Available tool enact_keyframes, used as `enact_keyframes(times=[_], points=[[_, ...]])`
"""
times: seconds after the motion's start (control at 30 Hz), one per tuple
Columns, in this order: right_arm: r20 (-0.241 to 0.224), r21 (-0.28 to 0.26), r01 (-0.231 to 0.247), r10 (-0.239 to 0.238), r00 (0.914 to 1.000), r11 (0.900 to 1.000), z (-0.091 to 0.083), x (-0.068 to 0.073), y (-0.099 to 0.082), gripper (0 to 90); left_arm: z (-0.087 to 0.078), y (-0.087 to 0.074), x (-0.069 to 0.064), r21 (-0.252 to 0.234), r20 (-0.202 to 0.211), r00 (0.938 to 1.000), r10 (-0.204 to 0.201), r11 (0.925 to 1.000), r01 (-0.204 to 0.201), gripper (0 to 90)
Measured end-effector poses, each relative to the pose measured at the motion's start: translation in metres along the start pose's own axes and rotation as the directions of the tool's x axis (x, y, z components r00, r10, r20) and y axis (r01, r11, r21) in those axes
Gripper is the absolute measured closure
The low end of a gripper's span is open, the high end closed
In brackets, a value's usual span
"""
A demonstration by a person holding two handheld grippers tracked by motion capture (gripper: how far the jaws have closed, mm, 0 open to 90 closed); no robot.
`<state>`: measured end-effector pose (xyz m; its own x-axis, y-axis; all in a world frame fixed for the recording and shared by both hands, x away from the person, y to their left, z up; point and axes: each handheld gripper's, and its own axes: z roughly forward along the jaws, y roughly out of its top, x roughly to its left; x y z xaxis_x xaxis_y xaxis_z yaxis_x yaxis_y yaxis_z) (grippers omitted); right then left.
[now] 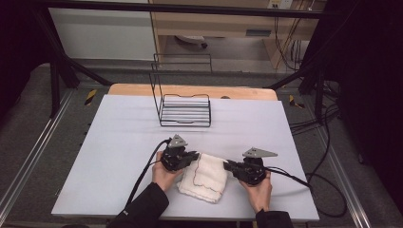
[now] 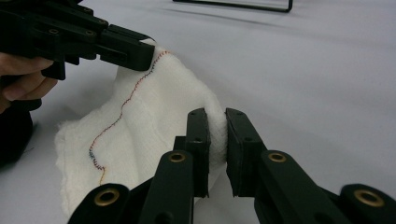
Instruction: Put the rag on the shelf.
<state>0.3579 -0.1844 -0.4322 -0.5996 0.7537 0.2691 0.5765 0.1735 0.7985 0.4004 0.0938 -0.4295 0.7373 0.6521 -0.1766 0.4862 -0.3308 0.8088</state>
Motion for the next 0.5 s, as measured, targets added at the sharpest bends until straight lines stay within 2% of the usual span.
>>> enact_keyframes(times=[0.13,0.3,0.5], points=[[-0.006,-0.036,0.039,-0.039,0.9992,0.9986,-0.004,0.004,0.003,80.5,-0.008,-0.001,-0.003,-0.037,-0.013,0.9999,0.004,0.9993,-0.005,83.4],[-0.003,-0.066,0.051,-0.052,0.9987,0.9965,-0.008,0.007,0.006,80.5,-0.016,0.000,-0.005,-0.078,-0.003,1.0000,-0.003,0.9969,0.002,83.4],[-0.001,-0.099,0.082,-0.082,0.9966,0.9917,-0.012,0.011,0.010,80.5,-0.026,0.002,-0.008,-0.124,-0.016,0.9999,0.003,0.9922,-0.005,83.4]])
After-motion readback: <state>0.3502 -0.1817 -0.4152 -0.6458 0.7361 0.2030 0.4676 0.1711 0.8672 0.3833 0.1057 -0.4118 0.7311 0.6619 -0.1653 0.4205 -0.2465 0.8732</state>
